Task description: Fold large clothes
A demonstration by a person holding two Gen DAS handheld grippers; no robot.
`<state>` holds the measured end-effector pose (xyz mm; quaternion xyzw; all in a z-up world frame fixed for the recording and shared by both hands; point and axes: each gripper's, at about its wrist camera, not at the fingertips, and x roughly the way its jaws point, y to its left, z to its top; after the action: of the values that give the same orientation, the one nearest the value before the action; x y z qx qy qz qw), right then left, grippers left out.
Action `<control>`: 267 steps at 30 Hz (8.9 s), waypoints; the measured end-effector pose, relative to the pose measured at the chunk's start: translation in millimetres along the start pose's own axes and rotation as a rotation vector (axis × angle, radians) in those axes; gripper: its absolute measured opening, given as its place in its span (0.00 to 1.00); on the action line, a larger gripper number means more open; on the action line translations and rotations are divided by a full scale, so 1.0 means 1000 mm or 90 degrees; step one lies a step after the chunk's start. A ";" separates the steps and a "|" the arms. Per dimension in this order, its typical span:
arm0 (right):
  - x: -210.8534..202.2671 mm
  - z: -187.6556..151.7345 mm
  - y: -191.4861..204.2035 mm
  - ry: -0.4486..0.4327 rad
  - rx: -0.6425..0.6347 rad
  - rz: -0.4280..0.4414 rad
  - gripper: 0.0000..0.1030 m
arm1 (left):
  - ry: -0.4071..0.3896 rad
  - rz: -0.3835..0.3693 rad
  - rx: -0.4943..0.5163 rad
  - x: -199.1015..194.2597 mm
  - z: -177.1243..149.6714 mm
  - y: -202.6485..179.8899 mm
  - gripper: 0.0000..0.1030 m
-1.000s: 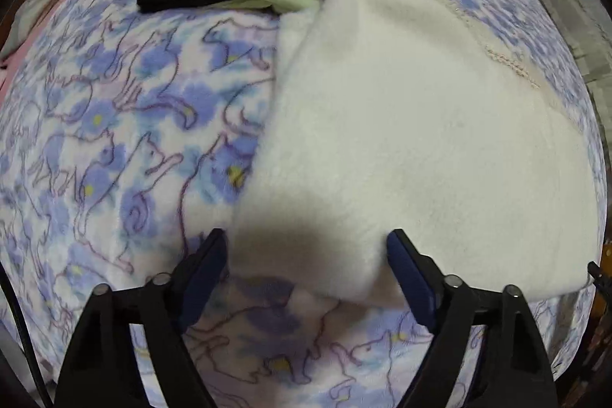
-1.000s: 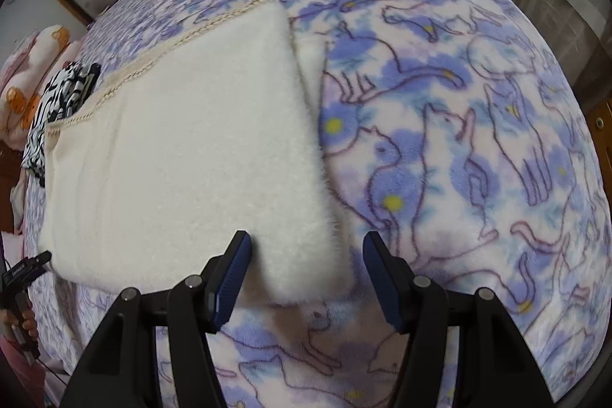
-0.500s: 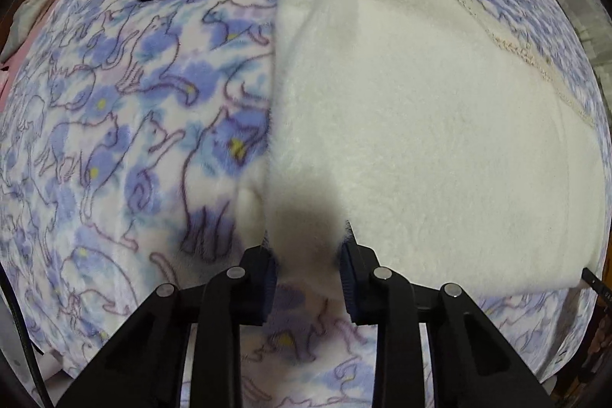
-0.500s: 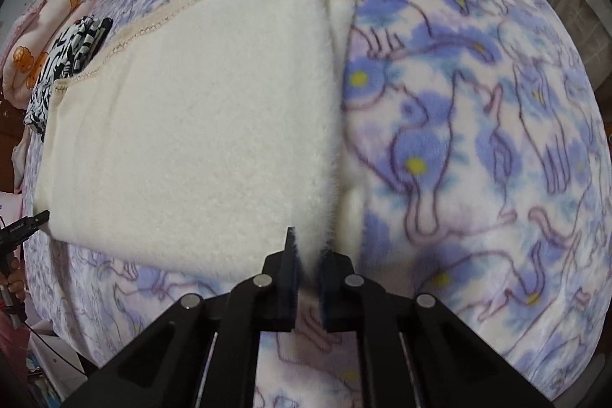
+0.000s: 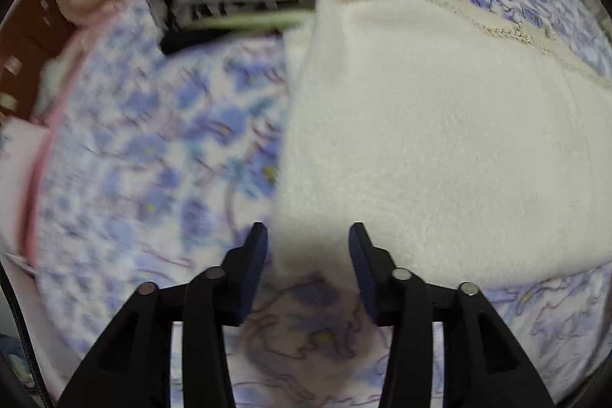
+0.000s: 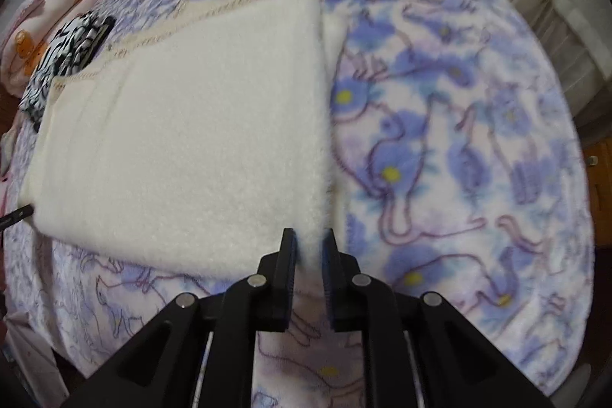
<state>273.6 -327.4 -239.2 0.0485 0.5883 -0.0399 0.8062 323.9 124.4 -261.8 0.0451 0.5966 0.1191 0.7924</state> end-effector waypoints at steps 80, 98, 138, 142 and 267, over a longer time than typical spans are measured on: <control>0.082 0.086 0.213 -0.008 -0.068 0.331 0.00 | 0.065 -0.377 -0.003 0.051 0.083 -0.159 0.07; 0.050 0.047 0.014 0.018 0.059 0.097 0.00 | 0.063 -0.274 -0.057 0.072 0.030 -0.034 0.03; 0.104 0.085 0.201 0.201 0.044 0.197 0.00 | 0.108 -0.515 -0.556 0.104 -0.099 0.024 0.49; 0.106 0.085 0.195 0.210 0.048 0.223 0.00 | 0.075 -0.564 -0.587 0.115 -0.106 0.035 0.49; 0.082 0.160 -0.125 0.136 0.222 0.457 0.72 | -0.366 0.085 0.430 -0.109 -0.144 -0.493 0.26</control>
<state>434.5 -471.9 -272.3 0.3908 0.5986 0.1500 0.6830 224.2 -389.0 -306.0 0.3708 0.3532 -0.0489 0.8575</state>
